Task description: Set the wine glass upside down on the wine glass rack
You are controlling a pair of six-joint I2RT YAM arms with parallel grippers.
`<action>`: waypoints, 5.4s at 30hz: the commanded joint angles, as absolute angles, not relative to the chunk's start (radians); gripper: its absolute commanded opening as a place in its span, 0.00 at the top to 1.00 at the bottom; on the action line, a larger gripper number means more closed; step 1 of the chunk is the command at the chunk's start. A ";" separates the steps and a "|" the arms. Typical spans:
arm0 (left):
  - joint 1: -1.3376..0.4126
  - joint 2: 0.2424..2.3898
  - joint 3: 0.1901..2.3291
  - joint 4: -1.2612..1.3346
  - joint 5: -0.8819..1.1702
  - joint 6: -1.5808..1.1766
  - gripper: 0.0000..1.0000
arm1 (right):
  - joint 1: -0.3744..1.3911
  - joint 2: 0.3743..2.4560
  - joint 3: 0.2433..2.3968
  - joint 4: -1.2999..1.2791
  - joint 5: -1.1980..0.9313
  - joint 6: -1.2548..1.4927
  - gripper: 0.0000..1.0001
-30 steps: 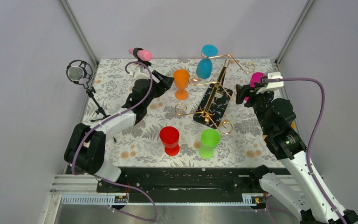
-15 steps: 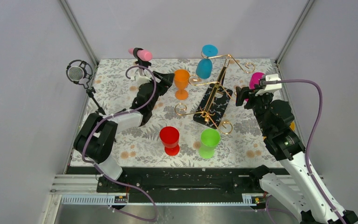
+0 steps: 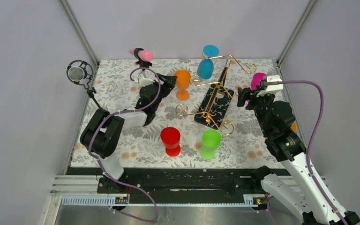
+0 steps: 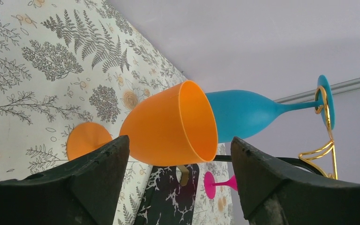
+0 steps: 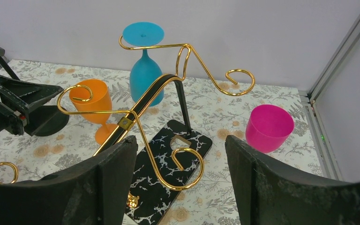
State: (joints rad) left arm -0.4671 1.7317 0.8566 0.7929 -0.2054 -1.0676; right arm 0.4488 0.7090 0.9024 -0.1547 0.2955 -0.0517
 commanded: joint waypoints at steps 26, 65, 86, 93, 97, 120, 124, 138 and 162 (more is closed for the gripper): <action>-0.471 1.858 1.031 0.695 -0.282 -1.095 0.21 | 0.446 0.661 0.865 -0.116 0.321 -0.064 0.23; -0.473 1.810 1.037 0.468 -0.312 -1.007 0.44 | 0.447 0.643 0.840 -0.069 0.336 -0.080 0.23; -0.440 1.768 0.964 0.425 -0.236 -1.043 0.67 | 0.446 0.617 0.848 -0.083 0.332 -0.080 0.23; -0.440 1.771 0.977 0.415 -0.226 -1.032 0.74 | 0.447 0.620 0.838 -0.079 0.331 -0.077 0.23; -0.440 1.769 0.989 0.409 -0.226 -1.019 0.87 | 0.446 0.620 0.836 -0.077 0.335 -0.080 0.23; -0.440 1.727 0.964 0.424 -0.232 -1.006 1.00 | 0.446 0.629 0.829 -0.068 0.333 -0.079 0.23; -0.439 1.698 0.932 0.458 -0.228 -1.008 0.92 | 0.446 0.633 0.829 -0.067 0.331 -0.077 0.23; -0.439 1.636 0.751 0.733 -0.153 -1.004 0.51 | 0.447 0.638 0.831 -0.073 0.321 -0.076 0.23; -0.446 1.879 0.854 0.887 -0.005 -1.072 0.46 | 0.446 0.650 0.828 -0.074 0.328 -0.077 0.23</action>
